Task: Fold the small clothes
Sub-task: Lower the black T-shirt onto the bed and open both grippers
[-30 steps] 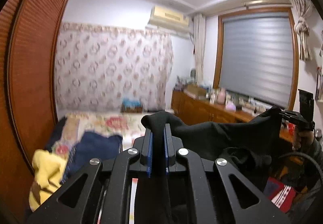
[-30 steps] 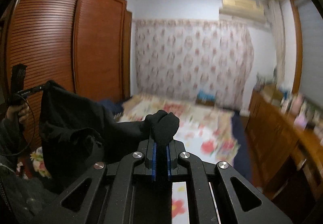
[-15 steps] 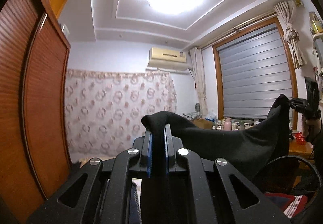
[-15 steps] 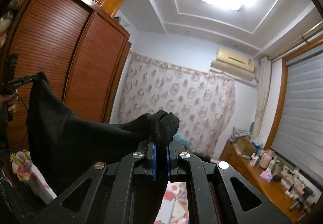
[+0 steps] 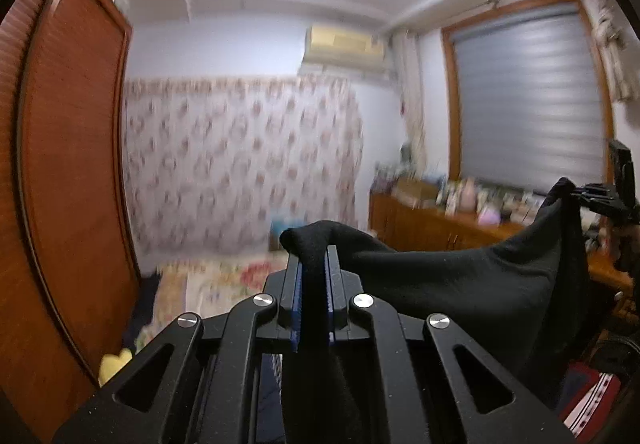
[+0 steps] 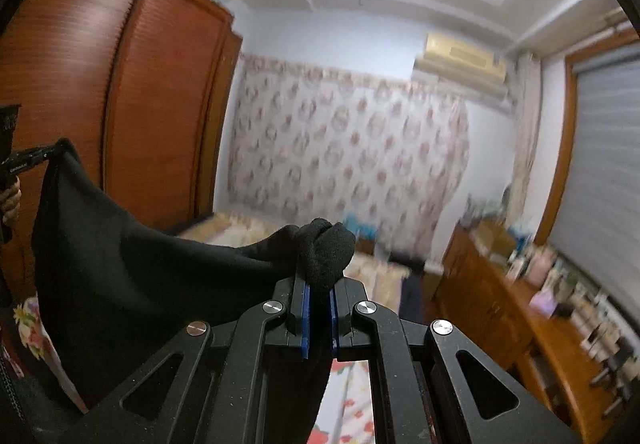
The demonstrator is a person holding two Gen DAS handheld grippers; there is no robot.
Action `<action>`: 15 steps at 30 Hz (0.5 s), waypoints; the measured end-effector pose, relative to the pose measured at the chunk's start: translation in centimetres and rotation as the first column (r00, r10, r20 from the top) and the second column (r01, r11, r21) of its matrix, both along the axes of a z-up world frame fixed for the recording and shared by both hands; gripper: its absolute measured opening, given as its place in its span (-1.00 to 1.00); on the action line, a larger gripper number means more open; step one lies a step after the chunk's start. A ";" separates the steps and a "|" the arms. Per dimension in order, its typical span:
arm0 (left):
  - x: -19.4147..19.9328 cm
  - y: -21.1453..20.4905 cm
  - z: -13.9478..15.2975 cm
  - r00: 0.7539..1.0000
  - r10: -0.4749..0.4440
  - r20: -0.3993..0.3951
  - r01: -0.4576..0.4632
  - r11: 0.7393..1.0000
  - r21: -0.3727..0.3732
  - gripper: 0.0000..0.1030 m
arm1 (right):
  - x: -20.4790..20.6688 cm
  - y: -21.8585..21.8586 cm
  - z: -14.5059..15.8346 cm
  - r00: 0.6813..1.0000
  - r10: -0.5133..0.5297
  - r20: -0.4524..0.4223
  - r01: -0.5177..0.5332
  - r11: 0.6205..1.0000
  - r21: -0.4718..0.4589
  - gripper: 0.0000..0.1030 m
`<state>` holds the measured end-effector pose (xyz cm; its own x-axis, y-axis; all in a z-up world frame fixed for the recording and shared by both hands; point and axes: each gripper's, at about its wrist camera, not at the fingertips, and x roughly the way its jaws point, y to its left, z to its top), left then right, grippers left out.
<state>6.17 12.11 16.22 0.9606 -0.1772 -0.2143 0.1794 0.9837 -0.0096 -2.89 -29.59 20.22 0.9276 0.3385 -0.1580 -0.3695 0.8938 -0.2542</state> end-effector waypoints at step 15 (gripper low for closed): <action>13.7 -2.2 -12.7 0.949 0.049 -0.312 -0.033 0.998 0.054 0.61 | 21.8 5.0 -12.8 0.884 -0.213 -0.417 0.229 0.973 -0.011 -0.26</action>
<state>19.89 9.92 3.49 0.8502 -0.1215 -0.5122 0.1343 0.9909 -0.0122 18.94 -24.63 7.44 0.8327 0.1457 -0.5341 -0.2254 0.9704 -0.0867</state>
